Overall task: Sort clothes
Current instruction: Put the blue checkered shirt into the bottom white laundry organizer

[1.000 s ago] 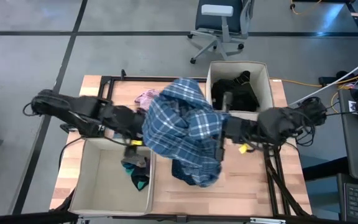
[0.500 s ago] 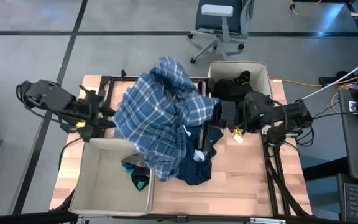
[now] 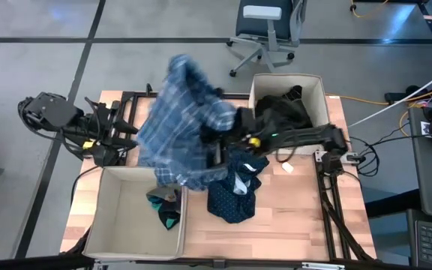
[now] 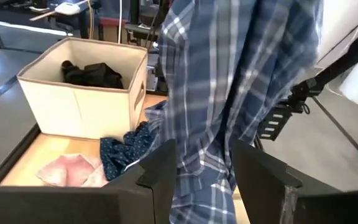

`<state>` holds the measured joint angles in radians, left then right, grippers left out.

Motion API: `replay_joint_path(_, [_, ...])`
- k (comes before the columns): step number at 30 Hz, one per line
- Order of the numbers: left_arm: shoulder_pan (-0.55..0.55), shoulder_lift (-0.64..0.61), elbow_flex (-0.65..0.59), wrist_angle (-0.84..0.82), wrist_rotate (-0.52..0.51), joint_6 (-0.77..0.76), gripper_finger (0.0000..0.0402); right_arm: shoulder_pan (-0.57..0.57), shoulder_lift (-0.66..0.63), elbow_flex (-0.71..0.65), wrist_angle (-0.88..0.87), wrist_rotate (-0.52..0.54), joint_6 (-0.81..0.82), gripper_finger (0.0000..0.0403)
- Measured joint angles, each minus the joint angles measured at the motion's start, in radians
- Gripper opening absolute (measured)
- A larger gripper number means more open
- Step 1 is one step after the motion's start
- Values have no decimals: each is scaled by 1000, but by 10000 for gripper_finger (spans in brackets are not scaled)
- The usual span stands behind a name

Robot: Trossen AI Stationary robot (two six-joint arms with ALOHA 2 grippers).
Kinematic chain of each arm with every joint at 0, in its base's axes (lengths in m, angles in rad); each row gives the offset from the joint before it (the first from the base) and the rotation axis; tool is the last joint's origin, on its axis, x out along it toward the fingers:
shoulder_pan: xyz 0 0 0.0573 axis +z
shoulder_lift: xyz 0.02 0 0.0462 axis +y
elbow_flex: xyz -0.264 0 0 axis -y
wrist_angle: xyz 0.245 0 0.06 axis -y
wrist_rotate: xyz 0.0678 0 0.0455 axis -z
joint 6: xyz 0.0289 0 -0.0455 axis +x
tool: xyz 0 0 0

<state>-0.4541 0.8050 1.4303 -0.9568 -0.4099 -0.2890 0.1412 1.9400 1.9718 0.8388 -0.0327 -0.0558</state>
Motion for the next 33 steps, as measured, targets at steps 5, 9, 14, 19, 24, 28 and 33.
replay_joint_path(5, [0,-7,0,-16,0,4,143,12,178,201,-94,-54,53,17])
replay_joint_path(9, [0,-12,0,-46,0,0,143,31,302,349,-259,-58,52,17])
replay_joint_path(14, [0,-17,0,-59,0,1,143,50,339,349,-372,-53,45,17])
replay_joint_path(19, [0,-18,0,-60,0,4,143,49,338,343,-692,-48,21,17])
replay_joint_path(24, [0,-18,0,-59,0,5,143,48,338,342,-937,-46,-19,17])
replay_joint_path(28, [0,-18,0,-59,-2,5,143,48,338,341,-997,-46,3,17])
replay_joint_path(33, [0,-18,0,-57,-16,5,143,48,353,342,-990,-47,34,39])
